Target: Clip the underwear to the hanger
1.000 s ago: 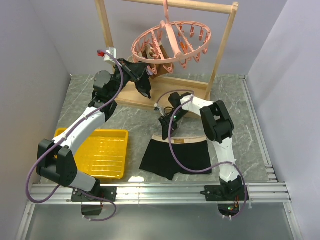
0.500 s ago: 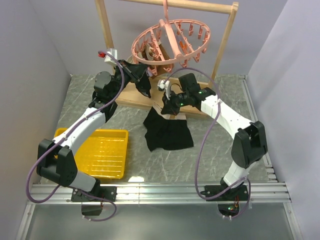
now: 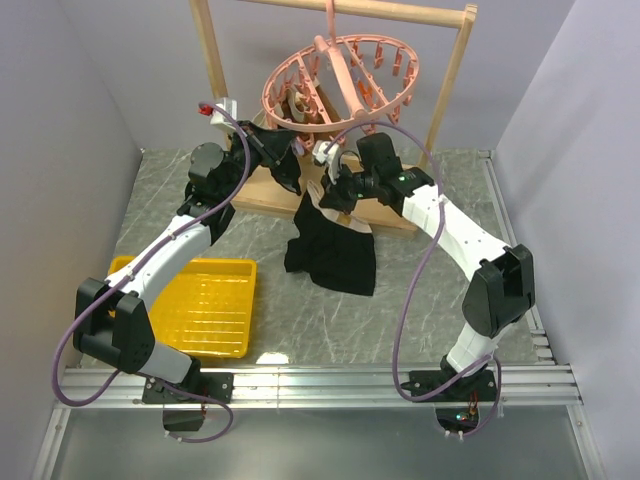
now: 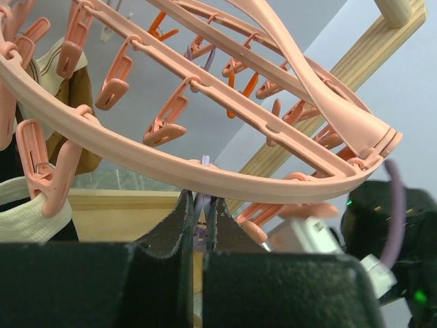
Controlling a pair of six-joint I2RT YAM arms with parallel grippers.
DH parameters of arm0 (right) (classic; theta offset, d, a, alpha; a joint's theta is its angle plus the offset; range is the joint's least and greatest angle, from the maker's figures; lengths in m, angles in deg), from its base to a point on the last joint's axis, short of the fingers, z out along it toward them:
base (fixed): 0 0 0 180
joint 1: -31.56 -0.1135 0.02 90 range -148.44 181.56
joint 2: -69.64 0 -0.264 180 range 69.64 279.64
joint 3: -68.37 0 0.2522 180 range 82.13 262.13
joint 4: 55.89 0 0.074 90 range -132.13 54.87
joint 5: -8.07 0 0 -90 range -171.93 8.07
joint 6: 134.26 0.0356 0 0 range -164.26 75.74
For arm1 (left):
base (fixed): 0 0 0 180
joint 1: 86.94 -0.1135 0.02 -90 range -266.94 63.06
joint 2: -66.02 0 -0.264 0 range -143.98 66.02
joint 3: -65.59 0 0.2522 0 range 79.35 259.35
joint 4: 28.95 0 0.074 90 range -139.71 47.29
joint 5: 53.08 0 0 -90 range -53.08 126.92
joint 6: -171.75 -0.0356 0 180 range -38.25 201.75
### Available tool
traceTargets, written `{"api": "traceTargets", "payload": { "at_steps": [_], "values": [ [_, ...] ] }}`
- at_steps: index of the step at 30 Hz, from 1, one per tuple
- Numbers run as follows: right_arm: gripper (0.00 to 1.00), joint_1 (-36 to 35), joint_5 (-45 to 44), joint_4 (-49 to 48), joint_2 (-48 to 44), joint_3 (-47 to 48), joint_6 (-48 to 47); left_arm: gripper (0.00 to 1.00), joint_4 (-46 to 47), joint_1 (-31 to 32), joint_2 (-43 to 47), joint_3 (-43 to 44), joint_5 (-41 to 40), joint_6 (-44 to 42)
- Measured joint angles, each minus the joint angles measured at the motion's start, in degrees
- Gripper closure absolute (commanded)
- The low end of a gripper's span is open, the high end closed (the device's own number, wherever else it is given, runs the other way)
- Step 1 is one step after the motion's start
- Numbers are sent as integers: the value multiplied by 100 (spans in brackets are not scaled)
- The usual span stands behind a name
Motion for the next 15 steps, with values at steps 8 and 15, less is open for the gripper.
{"api": "traceTargets", "payload": {
  "at_steps": [8,15],
  "values": [
    [100,-48,-142,44,28,549,195,100,-44,0,11,2,9,-144],
    [100,-103,-278,144,50,743,304,100,-61,7,11,2,4,-264]
  ]
}}
